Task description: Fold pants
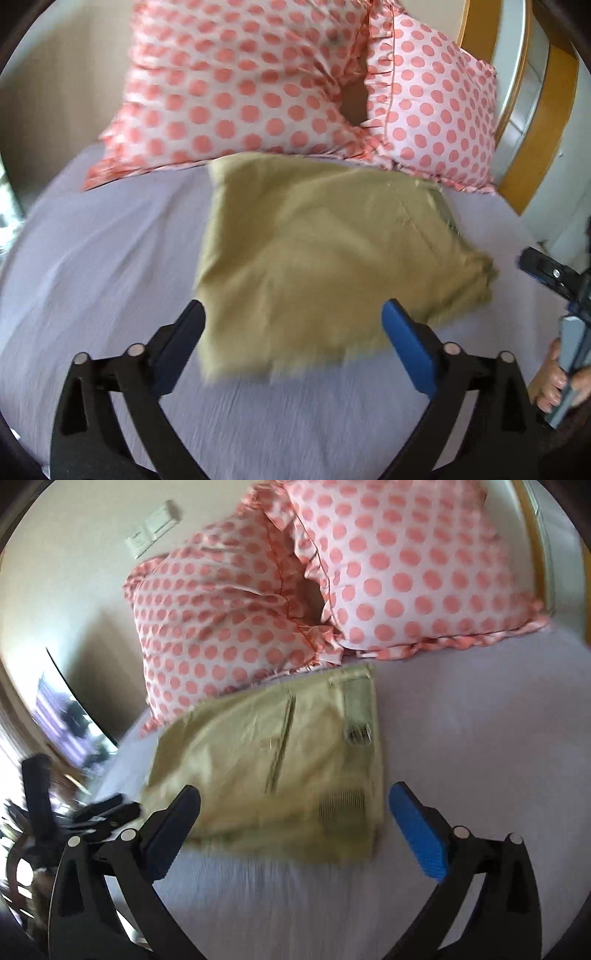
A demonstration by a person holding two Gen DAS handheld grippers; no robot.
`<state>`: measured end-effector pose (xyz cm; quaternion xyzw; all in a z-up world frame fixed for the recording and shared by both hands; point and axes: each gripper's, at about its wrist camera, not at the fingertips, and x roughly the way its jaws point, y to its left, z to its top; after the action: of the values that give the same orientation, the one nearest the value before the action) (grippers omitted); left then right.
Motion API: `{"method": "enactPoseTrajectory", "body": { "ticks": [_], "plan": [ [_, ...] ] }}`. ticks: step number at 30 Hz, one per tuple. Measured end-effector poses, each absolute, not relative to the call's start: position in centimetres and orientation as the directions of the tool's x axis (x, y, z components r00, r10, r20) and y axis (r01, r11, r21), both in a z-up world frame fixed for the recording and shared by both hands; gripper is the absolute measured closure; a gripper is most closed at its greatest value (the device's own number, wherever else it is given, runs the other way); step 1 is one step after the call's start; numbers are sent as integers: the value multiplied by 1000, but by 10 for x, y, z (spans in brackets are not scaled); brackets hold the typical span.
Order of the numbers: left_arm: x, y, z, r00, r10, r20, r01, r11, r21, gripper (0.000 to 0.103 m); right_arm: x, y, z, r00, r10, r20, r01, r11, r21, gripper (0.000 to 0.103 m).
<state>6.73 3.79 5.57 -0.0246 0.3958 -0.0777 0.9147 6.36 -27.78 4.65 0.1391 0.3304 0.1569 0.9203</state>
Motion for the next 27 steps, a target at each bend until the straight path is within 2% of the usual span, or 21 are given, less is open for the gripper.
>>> {"method": "enactPoseTrajectory", "body": {
  "ticks": [5, 9, 11, 15, 19, 27],
  "plan": [
    [20, 38, 32, 686, -85, -723, 61, 996, -60, 4, 26, -241, 16, 748, 235, -621, -153, 971, 183, 1],
    [15, 30, 15, 674, 26, -738, 22, 998, 55, 2, 28, -213, -10, 724, 81, -685, -104, 995, 7, 1],
    [14, 28, 11, 678, 58, -732, 13, 996, 90, 2, 26, -210, -12, 730, 82, -678, -107, 994, 5, 1],
    [12, 38, 7, 680, 9, -734, -5, 1000, 7, 2, 23, -211, -17, 737, 101, -669, -98, 994, 43, 1],
    [6, 37, 5, 710, 24, -703, -14, 1000, 20, 2, 16, -208, -19, 760, 89, -644, -90, 995, 32, 1],
    [5, 36, 6, 712, 26, -702, -16, 1000, 21, 2, 17, -208, -18, 758, 89, -647, -89, 995, 32, 1]
  ]
}}
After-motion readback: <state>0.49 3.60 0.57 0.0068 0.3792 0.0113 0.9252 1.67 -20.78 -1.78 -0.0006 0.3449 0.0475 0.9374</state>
